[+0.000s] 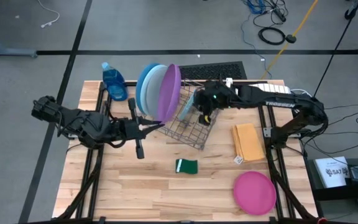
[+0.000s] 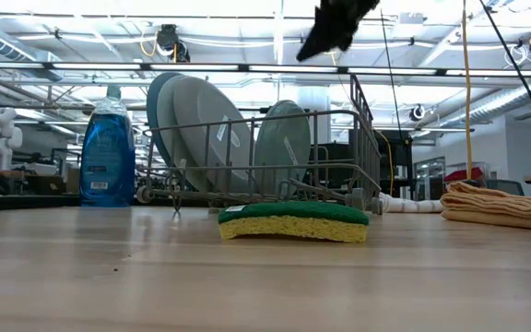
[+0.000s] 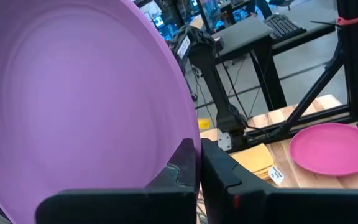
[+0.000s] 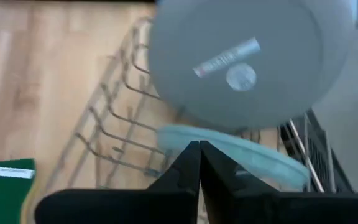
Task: Sort dishes
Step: Put the purple plate in the dish rack
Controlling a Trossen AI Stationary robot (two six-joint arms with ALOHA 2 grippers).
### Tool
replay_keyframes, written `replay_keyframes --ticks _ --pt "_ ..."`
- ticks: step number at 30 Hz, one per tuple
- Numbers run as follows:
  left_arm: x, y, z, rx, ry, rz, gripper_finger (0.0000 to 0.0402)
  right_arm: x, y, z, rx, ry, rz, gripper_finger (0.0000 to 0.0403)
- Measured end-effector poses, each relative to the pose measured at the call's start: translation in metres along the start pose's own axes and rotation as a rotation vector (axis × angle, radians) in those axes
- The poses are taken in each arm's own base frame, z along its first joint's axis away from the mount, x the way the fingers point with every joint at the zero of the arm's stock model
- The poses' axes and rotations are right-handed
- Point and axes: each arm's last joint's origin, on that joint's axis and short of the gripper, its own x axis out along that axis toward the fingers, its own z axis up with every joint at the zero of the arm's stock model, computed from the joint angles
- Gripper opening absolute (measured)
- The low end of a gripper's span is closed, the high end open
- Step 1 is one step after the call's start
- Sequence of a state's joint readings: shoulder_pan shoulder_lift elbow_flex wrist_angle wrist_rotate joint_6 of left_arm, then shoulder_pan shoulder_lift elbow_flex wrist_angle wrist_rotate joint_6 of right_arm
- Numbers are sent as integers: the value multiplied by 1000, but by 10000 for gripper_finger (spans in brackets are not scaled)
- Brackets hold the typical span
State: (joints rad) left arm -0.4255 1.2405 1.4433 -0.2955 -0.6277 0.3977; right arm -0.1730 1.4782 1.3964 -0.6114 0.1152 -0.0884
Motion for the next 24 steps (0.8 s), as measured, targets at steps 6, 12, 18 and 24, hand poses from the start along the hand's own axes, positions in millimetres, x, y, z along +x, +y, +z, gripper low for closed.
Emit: replay_keyframes --ticks 6,12,18,24 --pt "-4 4 1 -6 -11 6 0 17 -21 -8 71 65 10 1" --pt "-4 4 1 -4 -8 5 0 36 -32 -18 120 152 13 0" --pt "-4 4 1 -2 -8 5 0 53 -42 -25 145 197 -1 0" --pt "-4 4 1 0 -9 5 0 84 -57 -34 164 212 -38 0"
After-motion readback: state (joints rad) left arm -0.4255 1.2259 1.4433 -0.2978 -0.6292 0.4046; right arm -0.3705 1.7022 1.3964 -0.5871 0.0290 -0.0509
